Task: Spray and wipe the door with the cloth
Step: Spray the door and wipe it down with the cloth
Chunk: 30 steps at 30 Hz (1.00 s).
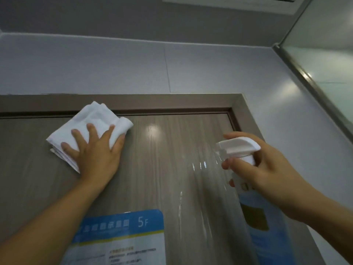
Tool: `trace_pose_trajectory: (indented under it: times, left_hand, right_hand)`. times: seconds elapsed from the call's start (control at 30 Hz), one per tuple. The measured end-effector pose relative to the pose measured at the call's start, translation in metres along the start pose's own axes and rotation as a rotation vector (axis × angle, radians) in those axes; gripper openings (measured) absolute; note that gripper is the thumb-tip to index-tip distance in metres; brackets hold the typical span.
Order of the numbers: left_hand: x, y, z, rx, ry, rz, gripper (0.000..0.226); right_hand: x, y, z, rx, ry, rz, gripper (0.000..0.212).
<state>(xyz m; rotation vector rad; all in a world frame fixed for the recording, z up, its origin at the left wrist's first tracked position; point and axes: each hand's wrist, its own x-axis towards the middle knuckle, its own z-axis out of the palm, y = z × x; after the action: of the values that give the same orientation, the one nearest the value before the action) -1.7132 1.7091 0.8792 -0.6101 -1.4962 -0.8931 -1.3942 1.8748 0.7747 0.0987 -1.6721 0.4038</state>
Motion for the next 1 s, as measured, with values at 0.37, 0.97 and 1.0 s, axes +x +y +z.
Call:
trace_pose_trajectory:
  times: [0.37,0.97,1.0]
  left_hand:
    - [-0.008,0.072,0.026,0.016,-0.01,0.084,0.074]
    - [0.002,0.176,0.051,0.047,-0.107,0.22,0.073]
    - [0.003,0.183,0.053,0.047,-0.121,0.242,0.073]
  right_hand:
    - [0.011,0.004,-0.024,-0.09,0.128,-0.073,0.038]
    - [0.006,0.03,-0.061,-0.199,0.154,-0.128,0.033]
    - [0.006,0.032,-0.063,-0.187,0.146,-0.124,0.033]
